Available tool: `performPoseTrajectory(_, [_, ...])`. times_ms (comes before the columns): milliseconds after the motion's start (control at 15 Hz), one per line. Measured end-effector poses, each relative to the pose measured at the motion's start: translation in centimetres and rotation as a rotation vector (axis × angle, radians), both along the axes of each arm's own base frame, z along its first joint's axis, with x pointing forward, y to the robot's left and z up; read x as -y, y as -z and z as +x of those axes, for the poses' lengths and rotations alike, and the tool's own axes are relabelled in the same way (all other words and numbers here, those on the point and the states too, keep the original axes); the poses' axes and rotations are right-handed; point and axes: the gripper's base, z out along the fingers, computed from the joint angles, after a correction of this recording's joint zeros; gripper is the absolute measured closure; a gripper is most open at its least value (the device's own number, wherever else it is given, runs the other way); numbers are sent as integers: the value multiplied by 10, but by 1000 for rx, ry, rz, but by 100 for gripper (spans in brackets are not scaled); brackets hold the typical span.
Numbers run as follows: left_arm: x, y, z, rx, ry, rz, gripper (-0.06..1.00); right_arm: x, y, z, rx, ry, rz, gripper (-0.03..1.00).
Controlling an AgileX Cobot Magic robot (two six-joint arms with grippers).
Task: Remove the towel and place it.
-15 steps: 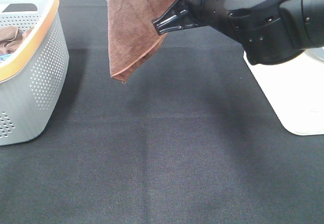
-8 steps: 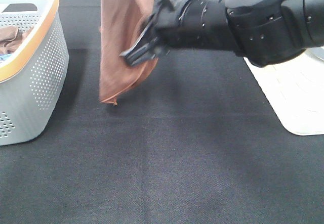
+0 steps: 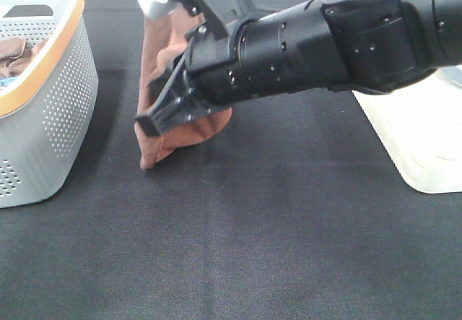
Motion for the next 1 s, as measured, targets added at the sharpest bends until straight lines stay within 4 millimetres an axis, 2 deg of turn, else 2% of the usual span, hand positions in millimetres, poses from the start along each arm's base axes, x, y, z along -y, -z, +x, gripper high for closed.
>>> performPoseTrajectory(133, [-2, 4, -3, -53, -2, 31, 94, 1, 4, -5, -91, -43, -14, 97])
performPoseTrajectory(200, [-3, 7, -5, -85, -3, 51, 94, 13, 8, 1, -219, 21, -31, 97])
performPoseTrajectory(400, [-6, 11, -8, -140, -15, 86, 94, 51, 8, 26, -310, 246, -92, 97])
performPoseTrajectory(600, [-9, 20, -1, -157, -74, 131, 94, 81, -22, 56, -250, 397, -118, 97])
performPoseTrajectory(667, [-9, 20, -1, -157, -74, 131, 94, 81, -22, 56, -250, 397, -118, 97])
performPoseTrajectory(733, [-8, 31, 8, -164, -104, 172, 94, 97, -42, 72, -218, 457, -142, 97])
performPoseTrajectory(867, [-9, 46, 22, -147, -154, 241, 94, 114, -66, 96, -180, 524, -173, 97])
performPoseTrajectory(1000, [-5, 59, 43, -47, -198, 271, 94, 122, -78, 120, -144, 556, -214, 97])
